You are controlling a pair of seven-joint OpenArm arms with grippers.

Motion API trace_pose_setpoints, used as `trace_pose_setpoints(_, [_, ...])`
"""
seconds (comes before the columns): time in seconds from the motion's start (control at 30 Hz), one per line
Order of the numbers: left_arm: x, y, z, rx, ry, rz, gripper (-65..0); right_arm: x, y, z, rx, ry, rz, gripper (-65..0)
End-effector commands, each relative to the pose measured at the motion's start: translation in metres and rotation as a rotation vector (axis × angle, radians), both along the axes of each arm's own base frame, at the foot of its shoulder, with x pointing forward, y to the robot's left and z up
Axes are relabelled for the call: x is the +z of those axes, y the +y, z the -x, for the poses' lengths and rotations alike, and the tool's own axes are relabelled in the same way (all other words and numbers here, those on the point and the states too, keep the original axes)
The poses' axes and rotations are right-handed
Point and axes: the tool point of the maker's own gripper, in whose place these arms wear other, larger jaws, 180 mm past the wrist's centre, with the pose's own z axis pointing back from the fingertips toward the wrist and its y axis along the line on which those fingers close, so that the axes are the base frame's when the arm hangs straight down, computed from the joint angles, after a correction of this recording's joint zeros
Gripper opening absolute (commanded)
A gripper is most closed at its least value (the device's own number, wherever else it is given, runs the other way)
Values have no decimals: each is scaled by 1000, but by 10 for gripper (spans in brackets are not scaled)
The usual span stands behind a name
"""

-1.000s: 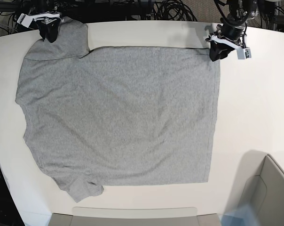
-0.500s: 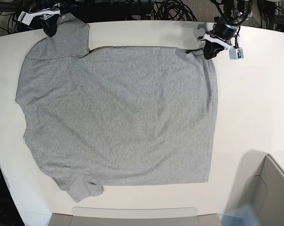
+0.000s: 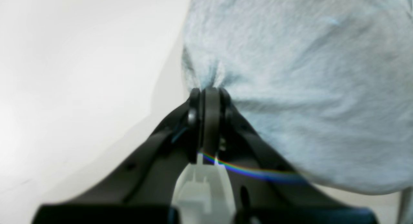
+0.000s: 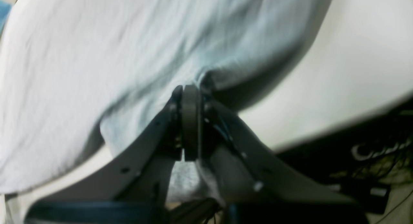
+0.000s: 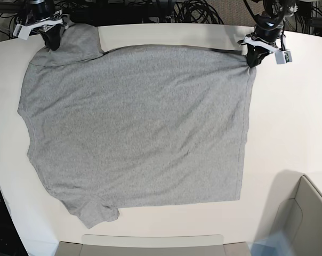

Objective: Fold the T-shirt properly
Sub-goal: 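Lift the shoulder edge with both grippers and pull it over the shirt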

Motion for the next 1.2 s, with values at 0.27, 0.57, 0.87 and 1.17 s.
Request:
trace_pose_setpoints(0.27, [26, 6, -31, 53, -99, 15, -650, 42, -3, -44, 72, -71, 14, -650])
trace_pose_setpoints(0.57, [29, 25, -56, 117, -80, -16, -650, 63, -18, -88, 103, -86, 40, -650])
trace_pose_setpoints(0.87, [27, 37, -93, 182, -56, 8, -650, 86, -19, -136, 164, -112, 114, -650])
trace_pose_setpoints(1.17, [14, 51, -112, 237, -33, 22, -650, 93, -4, -167, 228, -132, 214, -650])
